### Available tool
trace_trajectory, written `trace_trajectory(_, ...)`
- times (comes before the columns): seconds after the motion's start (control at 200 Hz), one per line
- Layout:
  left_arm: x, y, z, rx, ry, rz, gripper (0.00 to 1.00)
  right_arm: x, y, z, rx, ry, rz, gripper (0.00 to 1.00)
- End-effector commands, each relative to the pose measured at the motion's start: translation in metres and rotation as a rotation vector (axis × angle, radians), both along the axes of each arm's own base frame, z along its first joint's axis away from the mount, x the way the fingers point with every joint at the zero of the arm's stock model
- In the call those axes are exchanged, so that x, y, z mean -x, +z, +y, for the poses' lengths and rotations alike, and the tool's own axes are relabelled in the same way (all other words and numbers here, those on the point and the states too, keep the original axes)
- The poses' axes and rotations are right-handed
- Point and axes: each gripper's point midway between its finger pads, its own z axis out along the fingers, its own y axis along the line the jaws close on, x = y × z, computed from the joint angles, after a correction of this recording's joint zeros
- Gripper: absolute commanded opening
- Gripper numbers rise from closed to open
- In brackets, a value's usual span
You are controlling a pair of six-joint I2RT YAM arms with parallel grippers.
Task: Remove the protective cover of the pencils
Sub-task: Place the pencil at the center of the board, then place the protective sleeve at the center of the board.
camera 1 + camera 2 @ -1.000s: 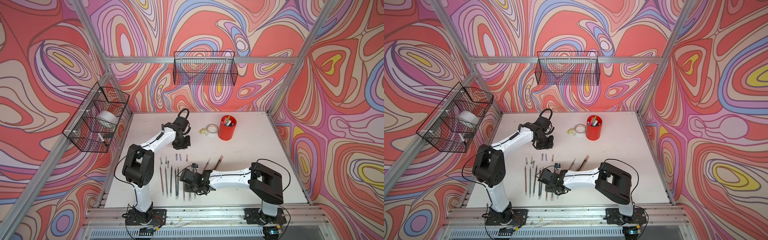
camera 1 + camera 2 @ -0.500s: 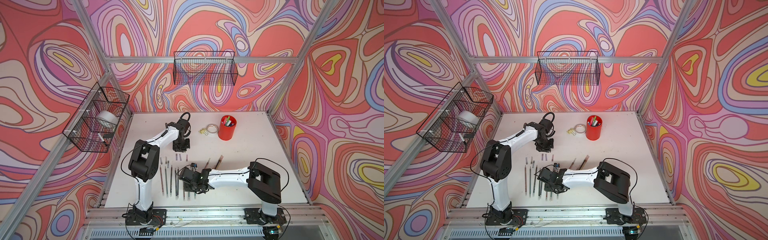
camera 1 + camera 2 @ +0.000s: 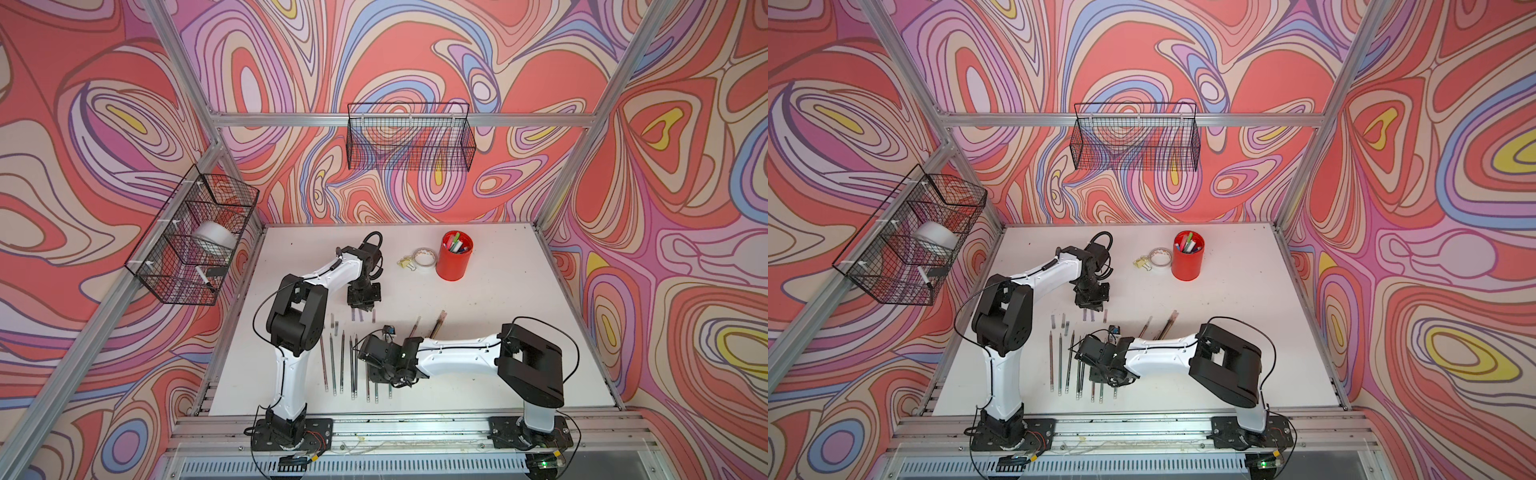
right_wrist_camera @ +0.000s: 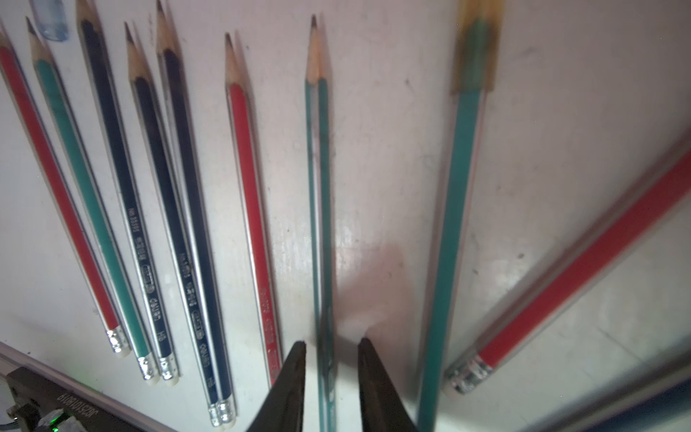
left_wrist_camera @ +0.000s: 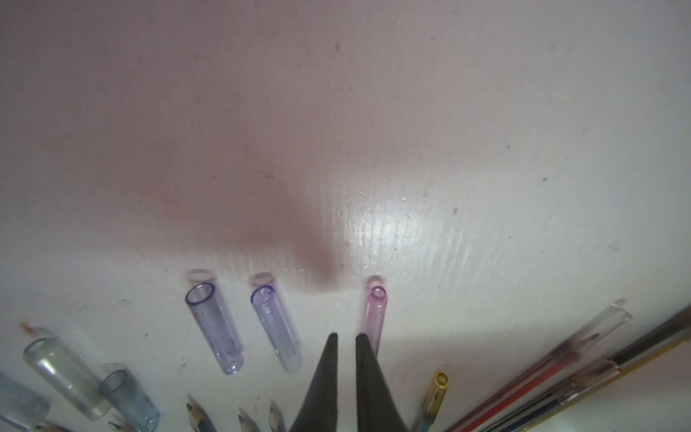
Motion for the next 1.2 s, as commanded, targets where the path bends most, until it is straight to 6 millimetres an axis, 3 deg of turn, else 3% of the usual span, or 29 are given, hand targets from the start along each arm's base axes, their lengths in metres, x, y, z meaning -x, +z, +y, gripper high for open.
trace_trajectory(0.0, 0.006, -0.001, 0.002, -0.016, -0.008, 0.041, 0.01, -0.012, 0.03, 0.0, -0.013, -0.004, -0.064, 0.29)
trace_trajectory(0.155, 0.008, -0.005, 0.0, -0.012, -0.011, 0.055, 0.04, -0.018, 0.054, -0.008, -0.021, -0.025, -0.121, 0.3)
trace_trajectory(0.32, 0.01, -0.008, 0.0, -0.02, -0.007, 0.064, 0.07, -0.023, 0.073, -0.032, -0.002, -0.079, -0.176, 0.33)
trace_trajectory(0.541, 0.012, -0.012, -0.001, -0.017, -0.008, 0.08, 0.1, -0.018, 0.061, -0.053, 0.025, -0.14, -0.16, 0.34)
trace_trajectory(0.816, 0.013, -0.014, 0.001, -0.029, -0.005, 0.089, 0.19, -0.018, 0.05, -0.046, 0.039, -0.132, -0.13, 0.35)
trace_trajectory(1.197, 0.012, -0.011, 0.002, -0.037, -0.007, 0.079, 0.2, -0.013, 0.032, -0.042, 0.062, -0.125, -0.082, 0.34)
